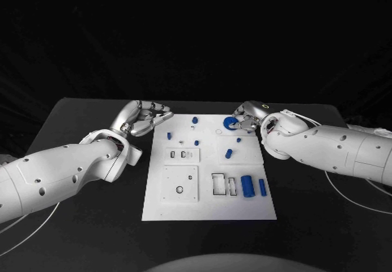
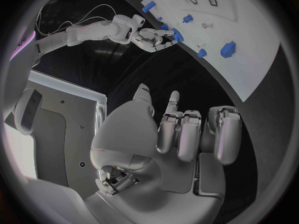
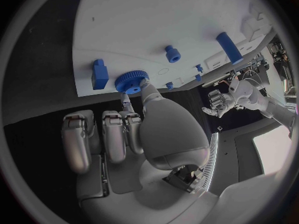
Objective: Assemble the parts on the task board
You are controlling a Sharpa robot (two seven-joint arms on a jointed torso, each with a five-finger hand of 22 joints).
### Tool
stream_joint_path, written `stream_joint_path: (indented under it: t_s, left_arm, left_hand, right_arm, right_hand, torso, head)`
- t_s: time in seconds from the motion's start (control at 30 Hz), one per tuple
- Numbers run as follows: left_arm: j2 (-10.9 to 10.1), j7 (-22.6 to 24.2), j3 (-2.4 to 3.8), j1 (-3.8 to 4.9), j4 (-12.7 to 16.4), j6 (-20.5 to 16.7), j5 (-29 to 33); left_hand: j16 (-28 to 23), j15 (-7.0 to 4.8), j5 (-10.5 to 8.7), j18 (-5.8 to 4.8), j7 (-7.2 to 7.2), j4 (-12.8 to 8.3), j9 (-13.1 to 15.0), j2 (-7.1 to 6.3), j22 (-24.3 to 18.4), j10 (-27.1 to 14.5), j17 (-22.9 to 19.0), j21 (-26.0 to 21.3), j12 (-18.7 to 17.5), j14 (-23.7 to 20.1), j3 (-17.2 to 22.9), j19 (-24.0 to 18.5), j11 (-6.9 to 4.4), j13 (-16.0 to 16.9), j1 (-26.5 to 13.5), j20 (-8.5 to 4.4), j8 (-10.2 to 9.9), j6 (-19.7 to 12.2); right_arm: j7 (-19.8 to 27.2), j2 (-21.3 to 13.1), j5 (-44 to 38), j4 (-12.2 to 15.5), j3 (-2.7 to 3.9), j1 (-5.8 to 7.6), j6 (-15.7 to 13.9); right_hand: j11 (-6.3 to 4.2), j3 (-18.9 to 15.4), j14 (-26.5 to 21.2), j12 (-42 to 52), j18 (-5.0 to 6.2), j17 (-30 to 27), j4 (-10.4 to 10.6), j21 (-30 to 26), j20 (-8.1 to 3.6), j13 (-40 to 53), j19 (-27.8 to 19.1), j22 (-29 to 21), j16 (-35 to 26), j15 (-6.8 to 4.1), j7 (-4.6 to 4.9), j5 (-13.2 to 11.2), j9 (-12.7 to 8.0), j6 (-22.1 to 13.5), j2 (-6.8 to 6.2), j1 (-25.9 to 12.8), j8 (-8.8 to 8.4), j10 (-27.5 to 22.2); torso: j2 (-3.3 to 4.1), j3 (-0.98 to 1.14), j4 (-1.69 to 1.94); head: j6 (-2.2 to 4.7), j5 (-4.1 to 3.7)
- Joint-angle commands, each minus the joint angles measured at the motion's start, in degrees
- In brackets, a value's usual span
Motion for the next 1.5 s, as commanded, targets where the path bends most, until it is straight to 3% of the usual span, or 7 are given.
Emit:
stream_joint_path:
  t_s: [0.03, 0.23, 0.4, 0.77, 0.83, 1.03, 1.5]
  left_arm:
    - [0.11, 0.74, 0.04, 0.02, 0.08, 0.04, -0.17]
    - [0.17, 0.78, 0.04, 0.02, 0.07, 0.06, -0.17]
    - [0.15, 0.77, 0.04, 0.02, 0.11, 0.02, -0.17]
    - [0.07, 0.78, 0.04, 0.02, 0.15, -0.05, -0.17]
    - [0.08, 0.8, 0.04, 0.02, 0.16, -0.06, -0.17]
    - [0.07, 0.83, 0.04, 0.02, 0.17, -0.08, -0.17]
    - [0.02, 0.88, 0.04, 0.02, 0.08, -0.05, -0.17]
  left_hand:
    - [0.15, -0.5, 0.39, -0.23, 0.03, -0.01, 0.06, 0.38, 11.92, 6.06, 15.09, 0.0, 0.15, 5.97, -0.24, 1.07, -0.38, 15.1, 0.02, -0.35, -0.2, 0.09]
    - [0.15, -0.5, 0.39, -0.23, 0.03, -0.01, 0.06, 0.38, 11.92, 6.06, 15.09, 0.0, 0.15, 5.97, -0.24, 1.07, -0.38, 15.1, 0.02, -0.35, -0.2, 0.09]
    - [0.15, -0.5, 0.42, -0.22, 0.04, -0.01, 0.05, 0.47, 11.88, 6.06, 15.09, -0.02, 0.15, 5.97, -0.26, 1.01, -0.37, 15.1, 0.1, -0.36, -0.26, 0.05]
    - [0.15, -0.5, 0.42, -0.22, 0.04, -0.01, 0.05, 0.47, 11.88, 6.06, 15.09, -0.02, 0.15, 5.97, -0.26, 1.01, -0.37, 15.1, 0.1, -0.36, -0.26, 0.05]
    - [0.15, -0.5, 0.42, -0.22, 0.04, -0.01, 0.05, 0.47, 11.88, 6.06, 15.09, -0.02, 0.15, 5.97, -0.26, 1.01, -0.37, 15.1, 0.1, -0.36, -0.26, 0.05]
    - [0.15, -0.5, 0.44, -0.22, 0.04, 0.0, 0.05, 0.54, 11.91, 6.06, 15.09, -0.01, 0.15, 5.97, -0.29, 1.05, -0.37, 15.1, 0.15, -0.36, -0.29, 0.05]
    - [0.15, -0.5, 0.44, -0.22, 0.04, 0.0, 0.05, 0.56, 11.9, 6.06, 15.09, -0.02, 0.15, 5.97, -0.3, 1.04, -0.37, 15.1, 0.15, -0.36, -0.29, 0.05]
  right_arm:
    - [-0.62, 0.07, -0.32, -0.04, -0.01, -0.08, 0.94]
    - [-0.61, 0.19, -0.31, 0.01, -0.01, -0.08, 1.29]
    - [-0.62, 0.18, -0.31, 0.17, -0.01, -0.09, 1.65]
    - [-0.78, 0.06, -0.33, 0.27, -0.01, -0.09, 1.46]
    - [-0.45, 0.02, -0.33, 0.36, -0.01, -0.09, 1.0]
    - [0.76, -0.13, 0.22, 0.76, -0.01, -0.09, -0.79]
    - [4.74, -0.57, 7.08, 2.75, 0.1, 0.22, -6.62]
  right_hand:
    - [0.49, 0.33, 5.97, 0.0, -0.39, 15.07, -0.1, 0.25, 0.45, 15.03, 6.0, 15.06, 0.23, 0.41, 0.06, 0.28, 0.06, 0.41, -0.11, -0.17, 0.21, 5.91]
    - [0.56, 0.46, 5.97, 0.0, -0.39, 15.07, -0.11, 0.25, 0.52, 15.03, 6.0, 15.06, 0.23, 0.49, 0.08, 0.25, 0.07, 0.69, -0.06, -0.23, 0.27, 5.91]
    - [0.95, 0.91, 5.97, 0.0, -0.39, 15.07, -0.32, 0.25, 0.82, 15.03, 6.0, 15.06, 0.23, 0.82, 0.13, 0.17, 0.23, 2.2, -0.1, -0.24, 0.7, 5.91]
    - [1.3, 2.86, 5.97, 0.0, -0.39, 15.07, -1.14, 0.25, 1.32, 15.03, 6.0, 15.06, 0.23, 1.24, 0.1, 0.61, 0.36, 5.27, 0.62, 0.69, 1.22, 5.91]
    - [1.28, 3.38, 5.97, 0.0, -0.39, 15.07, -1.41, 0.25, 1.34, 15.03, 6.0, 15.06, 0.23, 1.26, 0.06, 1.48, 0.36, 6.09, 0.58, 0.9, 1.29, 5.91]
    - [1.31, 5.52, 5.97, 0.0, -0.39, 15.07, -2.18, 0.25, 1.37, 15.03, 6.0, 15.06, 0.23, 1.24, 0.06, 7.65, 0.0, 7.88, -0.54, 0.66, 0.75, 5.91]
    - [1.46, 6.2, 5.97, 0.0, -0.39, 15.07, -2.06, 0.25, 1.42, 15.03, 6.0, 15.06, 0.23, 1.3, 0.26, 7.44, -0.15, 8.51, -1.25, -0.2, 0.48, 5.91]
  torso:
    - [0.05, -0.01, 0.03]
    - [0.04, -0.02, 0.02]
    - [0.1, -0.01, 0.02]
    - [0.02, 0.0, 0.02]
    - [0.02, -0.01, 0.04]
    - [0.02, -0.01, 0.03]
    - [-0.08, -0.02, -0.01]
  head:
    - [-0.02, 0.02]
    - [-0.13, -0.03]
    - [0.27, 0.12]
    - [-0.07, 0.45]
    - [-0.08, 0.47]
    - [-0.07, 0.55]
    - [0.31, 0.81]
